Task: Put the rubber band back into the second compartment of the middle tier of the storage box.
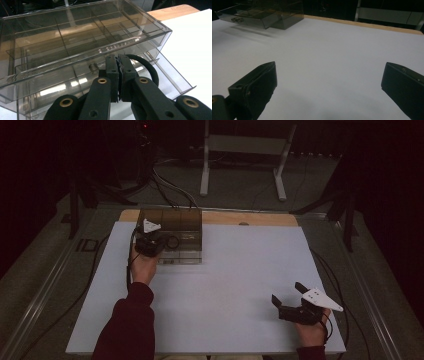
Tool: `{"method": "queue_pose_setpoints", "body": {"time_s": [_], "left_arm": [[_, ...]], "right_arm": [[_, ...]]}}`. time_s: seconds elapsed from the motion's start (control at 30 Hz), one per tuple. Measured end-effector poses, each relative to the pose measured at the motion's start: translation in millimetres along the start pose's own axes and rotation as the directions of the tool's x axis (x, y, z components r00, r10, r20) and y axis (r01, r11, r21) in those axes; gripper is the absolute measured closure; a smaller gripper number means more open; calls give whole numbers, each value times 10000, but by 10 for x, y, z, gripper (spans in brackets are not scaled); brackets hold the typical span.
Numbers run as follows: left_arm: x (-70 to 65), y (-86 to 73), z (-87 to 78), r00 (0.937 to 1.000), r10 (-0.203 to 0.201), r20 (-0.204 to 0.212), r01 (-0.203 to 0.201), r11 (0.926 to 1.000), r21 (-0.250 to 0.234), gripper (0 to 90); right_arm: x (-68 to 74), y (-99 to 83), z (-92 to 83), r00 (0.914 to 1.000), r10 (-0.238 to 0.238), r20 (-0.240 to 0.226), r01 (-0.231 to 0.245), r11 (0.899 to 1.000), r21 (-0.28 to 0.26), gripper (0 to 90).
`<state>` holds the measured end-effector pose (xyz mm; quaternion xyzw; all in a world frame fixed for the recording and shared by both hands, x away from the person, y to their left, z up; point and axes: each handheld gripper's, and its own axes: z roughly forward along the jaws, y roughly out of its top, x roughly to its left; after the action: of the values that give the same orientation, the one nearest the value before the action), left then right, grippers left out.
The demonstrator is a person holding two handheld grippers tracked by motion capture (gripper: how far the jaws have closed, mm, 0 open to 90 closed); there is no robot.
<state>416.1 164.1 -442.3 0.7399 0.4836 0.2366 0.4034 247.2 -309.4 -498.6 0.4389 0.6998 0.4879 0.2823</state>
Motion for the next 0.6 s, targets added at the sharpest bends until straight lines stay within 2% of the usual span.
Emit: {"method": "queue_pose_setpoints", "body": {"time_s": [0.6], "left_arm": [[79,-99,16,9996,-188,-211,192,9997,159,888]], "right_arm": [[-3,0,1,10000,7,1,-7,10000,-4,8]]}}
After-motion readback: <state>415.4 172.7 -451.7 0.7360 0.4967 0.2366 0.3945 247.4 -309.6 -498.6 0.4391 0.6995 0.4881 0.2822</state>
